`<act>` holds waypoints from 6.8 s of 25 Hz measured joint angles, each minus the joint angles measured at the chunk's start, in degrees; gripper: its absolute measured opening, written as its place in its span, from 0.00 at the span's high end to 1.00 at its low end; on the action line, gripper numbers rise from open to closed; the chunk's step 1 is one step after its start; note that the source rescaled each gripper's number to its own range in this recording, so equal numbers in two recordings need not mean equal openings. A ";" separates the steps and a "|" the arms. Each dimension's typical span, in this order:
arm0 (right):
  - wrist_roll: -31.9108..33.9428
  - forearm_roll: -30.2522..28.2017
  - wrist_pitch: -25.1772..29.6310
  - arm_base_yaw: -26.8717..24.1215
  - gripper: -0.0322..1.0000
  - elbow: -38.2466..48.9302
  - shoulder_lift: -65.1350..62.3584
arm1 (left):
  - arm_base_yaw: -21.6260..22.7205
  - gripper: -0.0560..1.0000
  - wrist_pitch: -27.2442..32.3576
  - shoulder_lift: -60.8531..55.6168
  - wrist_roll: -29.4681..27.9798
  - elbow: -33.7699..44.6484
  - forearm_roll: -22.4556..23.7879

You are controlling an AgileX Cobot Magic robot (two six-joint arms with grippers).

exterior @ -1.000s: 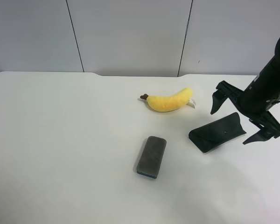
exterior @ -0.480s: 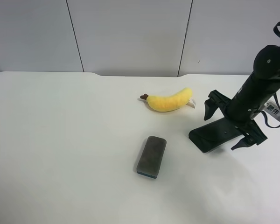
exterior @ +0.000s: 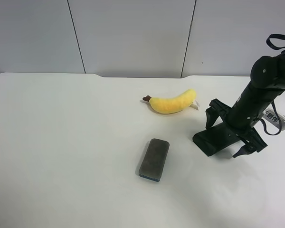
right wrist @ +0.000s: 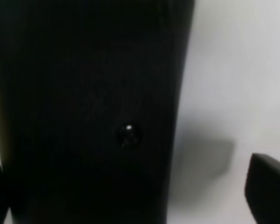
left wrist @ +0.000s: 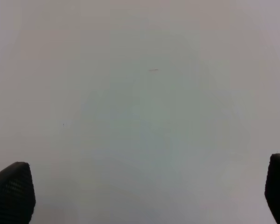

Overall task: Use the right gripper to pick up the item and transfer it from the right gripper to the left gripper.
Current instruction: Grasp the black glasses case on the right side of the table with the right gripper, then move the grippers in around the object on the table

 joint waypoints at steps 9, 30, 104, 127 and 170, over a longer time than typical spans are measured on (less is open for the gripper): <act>-0.40 0.00 0.00 0.00 0.29 0.00 0.00 | 0.00 0.00 0.00 0.00 0.00 0.00 0.00; -11.52 1.52 16.59 0.00 0.92 -7.77 -6.41 | 0.00 0.00 0.00 0.00 0.00 0.00 0.00; -112.55 8.50 21.95 33.13 0.96 -17.71 -18.18 | 0.00 0.00 1.46 17.87 -1.10 -6.45 -16.62; -115.23 14.04 19.40 33.13 0.96 -17.71 -18.18 | 0.00 0.00 4.38 57.03 14.30 -11.19 -58.53; -117.86 20.43 14.62 33.13 0.97 -17.71 -18.18 | -13.59 0.93 -6.53 66.24 15.75 -11.34 -70.43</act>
